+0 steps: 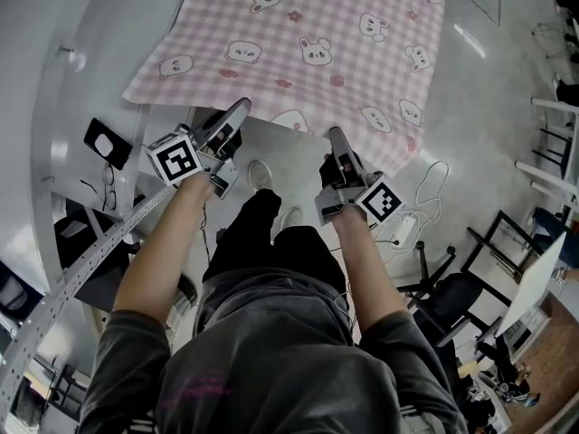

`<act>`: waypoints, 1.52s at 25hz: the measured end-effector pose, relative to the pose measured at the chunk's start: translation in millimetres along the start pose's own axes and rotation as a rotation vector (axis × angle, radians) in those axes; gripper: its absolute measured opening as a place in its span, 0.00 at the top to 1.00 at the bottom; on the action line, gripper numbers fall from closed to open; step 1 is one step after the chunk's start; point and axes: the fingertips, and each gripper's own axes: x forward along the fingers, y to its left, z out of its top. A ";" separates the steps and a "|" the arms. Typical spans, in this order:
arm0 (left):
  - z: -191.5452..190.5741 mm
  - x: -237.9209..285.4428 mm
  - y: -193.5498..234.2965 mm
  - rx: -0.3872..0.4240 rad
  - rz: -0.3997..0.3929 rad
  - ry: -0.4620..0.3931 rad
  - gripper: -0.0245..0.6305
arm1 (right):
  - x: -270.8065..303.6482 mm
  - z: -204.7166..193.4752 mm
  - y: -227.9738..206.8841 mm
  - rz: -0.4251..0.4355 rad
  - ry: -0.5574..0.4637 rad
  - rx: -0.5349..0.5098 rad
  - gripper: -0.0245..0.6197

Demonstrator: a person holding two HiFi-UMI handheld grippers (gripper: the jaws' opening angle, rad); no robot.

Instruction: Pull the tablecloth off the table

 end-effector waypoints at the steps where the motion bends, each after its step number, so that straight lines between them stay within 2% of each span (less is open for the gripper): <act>1: -3.8 -4.6 -1.5 0.001 -0.004 -0.004 0.96 | -5.0 -3.9 -0.4 -0.007 0.000 -0.003 0.95; 4: -15.3 -20.8 -5.2 0.016 -0.028 -0.020 0.96 | -18.4 -18.0 4.1 0.013 -0.012 -0.026 0.95; 7: 9.3 9.4 -3.2 0.106 -0.147 -0.069 0.96 | 4.3 11.2 4.8 0.092 -0.093 -0.135 0.95; 11: 16.4 17.5 14.1 0.100 -0.166 -0.074 0.96 | 20.5 12.0 -7.6 0.081 -0.098 -0.146 0.95; 15: 42.3 43.9 27.2 0.150 -0.239 -0.089 0.96 | 50.6 32.1 -8.8 0.136 -0.151 -0.218 0.95; 23: 46.5 41.9 30.5 0.150 -0.260 -0.109 0.96 | 56.3 32.2 -3.8 0.154 -0.151 -0.249 0.95; 32: 1.6 2.8 4.2 0.148 -0.289 -0.128 0.96 | 2.8 2.3 0.8 0.161 -0.152 -0.254 0.95; 38: -4.1 -7.5 -12.6 0.179 -0.301 -0.136 0.96 | -13.2 -0.4 11.6 0.175 -0.153 -0.273 0.95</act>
